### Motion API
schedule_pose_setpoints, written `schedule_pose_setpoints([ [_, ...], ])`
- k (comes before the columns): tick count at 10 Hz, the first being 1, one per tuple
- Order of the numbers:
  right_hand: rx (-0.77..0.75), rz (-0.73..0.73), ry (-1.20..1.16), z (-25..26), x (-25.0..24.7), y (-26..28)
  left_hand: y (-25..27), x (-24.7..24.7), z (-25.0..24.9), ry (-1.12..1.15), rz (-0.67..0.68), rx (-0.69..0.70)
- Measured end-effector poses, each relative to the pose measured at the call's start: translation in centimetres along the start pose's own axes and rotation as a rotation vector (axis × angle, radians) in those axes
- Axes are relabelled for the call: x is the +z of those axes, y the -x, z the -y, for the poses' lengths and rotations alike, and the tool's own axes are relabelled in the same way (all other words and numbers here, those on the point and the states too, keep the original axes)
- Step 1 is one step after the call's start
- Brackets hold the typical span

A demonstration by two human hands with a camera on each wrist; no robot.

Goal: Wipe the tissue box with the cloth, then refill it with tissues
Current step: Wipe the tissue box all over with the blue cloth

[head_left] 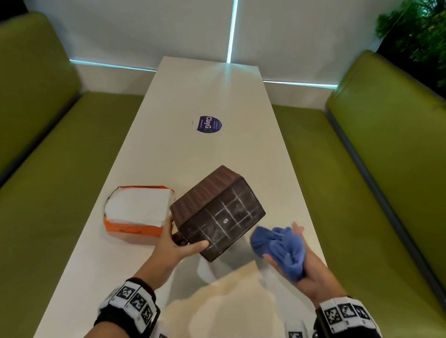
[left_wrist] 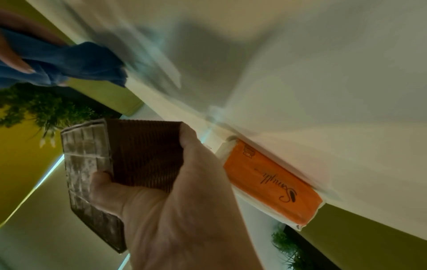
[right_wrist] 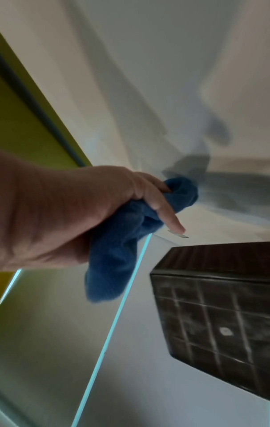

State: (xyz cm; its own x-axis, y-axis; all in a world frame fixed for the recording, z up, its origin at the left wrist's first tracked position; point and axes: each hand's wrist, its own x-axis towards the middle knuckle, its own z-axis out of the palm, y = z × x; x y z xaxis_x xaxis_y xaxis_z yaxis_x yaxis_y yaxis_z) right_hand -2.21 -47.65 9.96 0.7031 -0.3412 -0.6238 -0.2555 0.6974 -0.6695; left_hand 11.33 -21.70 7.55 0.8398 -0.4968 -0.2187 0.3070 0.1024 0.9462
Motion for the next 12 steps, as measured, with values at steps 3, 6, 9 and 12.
schedule_pose_setpoints([
  [3, 0.069, 0.36, 0.373, 0.3, 6.0, 2.6, 1.8, 2.0, -2.3, 0.032, 0.262, -0.12],
  [6, -0.165, 0.481, 0.823, 2.6, 4.6, 1.5, 1.7, 0.5, -4.8, -0.226, 0.295, -0.128],
  [9, -0.255, 0.347, 0.918, 4.2, 4.8, 1.2, -0.4, 2.3, -4.5, -0.339, 0.236, 0.046],
  [12, -0.825, 0.103, 0.735, 5.5, 9.1, 5.5, -1.4, 2.5, -1.1, -0.308, 0.124, 0.119],
])
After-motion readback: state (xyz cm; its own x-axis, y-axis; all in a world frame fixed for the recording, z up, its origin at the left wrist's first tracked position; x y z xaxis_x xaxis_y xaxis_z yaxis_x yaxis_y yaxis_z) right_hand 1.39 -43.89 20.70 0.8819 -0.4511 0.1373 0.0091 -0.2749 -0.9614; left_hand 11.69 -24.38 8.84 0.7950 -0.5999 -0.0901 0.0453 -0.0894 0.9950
